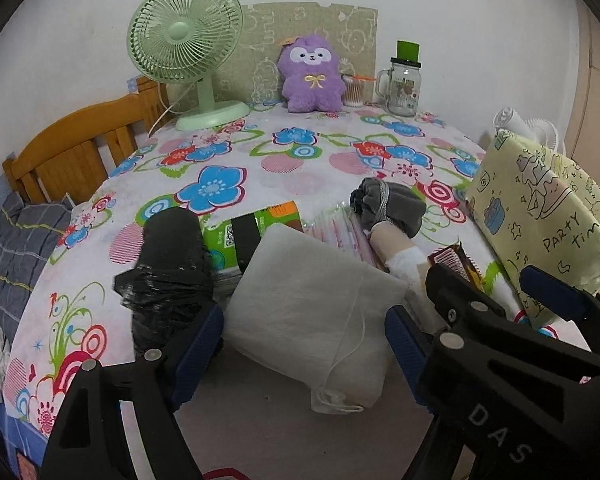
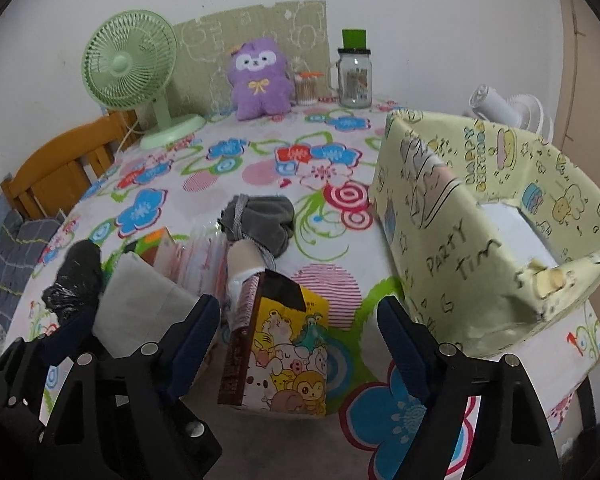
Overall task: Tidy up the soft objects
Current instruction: 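Grasp the cartoon snack box with the right tool while the left tool grasps the white cloth, then carry the white cloth with the left tool while the right tool carries the box into the fabric bin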
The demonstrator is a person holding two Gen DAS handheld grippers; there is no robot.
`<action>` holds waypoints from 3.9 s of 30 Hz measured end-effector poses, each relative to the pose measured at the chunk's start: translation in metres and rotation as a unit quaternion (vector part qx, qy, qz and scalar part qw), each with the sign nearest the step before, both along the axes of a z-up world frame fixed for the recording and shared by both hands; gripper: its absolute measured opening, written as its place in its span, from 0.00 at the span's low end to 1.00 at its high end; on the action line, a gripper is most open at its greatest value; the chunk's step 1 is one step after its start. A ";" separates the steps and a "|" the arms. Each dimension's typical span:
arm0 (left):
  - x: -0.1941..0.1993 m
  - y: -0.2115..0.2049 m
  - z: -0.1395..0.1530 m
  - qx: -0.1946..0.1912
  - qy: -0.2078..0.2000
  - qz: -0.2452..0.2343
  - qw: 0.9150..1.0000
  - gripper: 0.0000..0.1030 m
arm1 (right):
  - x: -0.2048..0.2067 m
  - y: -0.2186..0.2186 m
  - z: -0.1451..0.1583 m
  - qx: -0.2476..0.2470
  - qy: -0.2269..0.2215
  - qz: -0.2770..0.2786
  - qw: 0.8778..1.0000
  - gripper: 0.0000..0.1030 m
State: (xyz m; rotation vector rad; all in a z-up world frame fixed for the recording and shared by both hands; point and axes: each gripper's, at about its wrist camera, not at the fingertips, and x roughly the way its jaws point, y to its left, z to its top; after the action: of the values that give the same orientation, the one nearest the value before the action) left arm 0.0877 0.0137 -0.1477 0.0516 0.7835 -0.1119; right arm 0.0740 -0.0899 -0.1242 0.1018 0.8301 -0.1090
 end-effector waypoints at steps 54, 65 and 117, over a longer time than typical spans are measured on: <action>-0.020 0.001 0.062 -0.020 -0.045 -0.004 0.999 0.35 | -0.012 0.007 0.063 0.024 -0.029 0.030 0.999 0.44; -0.022 -0.006 0.099 -0.027 -0.073 -0.008 0.997 0.35 | -0.014 -0.001 0.103 0.019 -0.061 0.033 0.997 0.44; 0.012 -0.189 0.116 -0.034 -0.062 -0.095 0.993 0.35 | 0.010 -0.180 0.126 0.003 -0.071 -0.003 0.997 0.44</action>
State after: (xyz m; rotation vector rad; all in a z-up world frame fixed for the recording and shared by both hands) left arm 0.0999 -0.1751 -0.0319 0.0679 0.6493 -0.3124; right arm 0.0838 -0.2695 0.0016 0.1167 0.6880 -0.1039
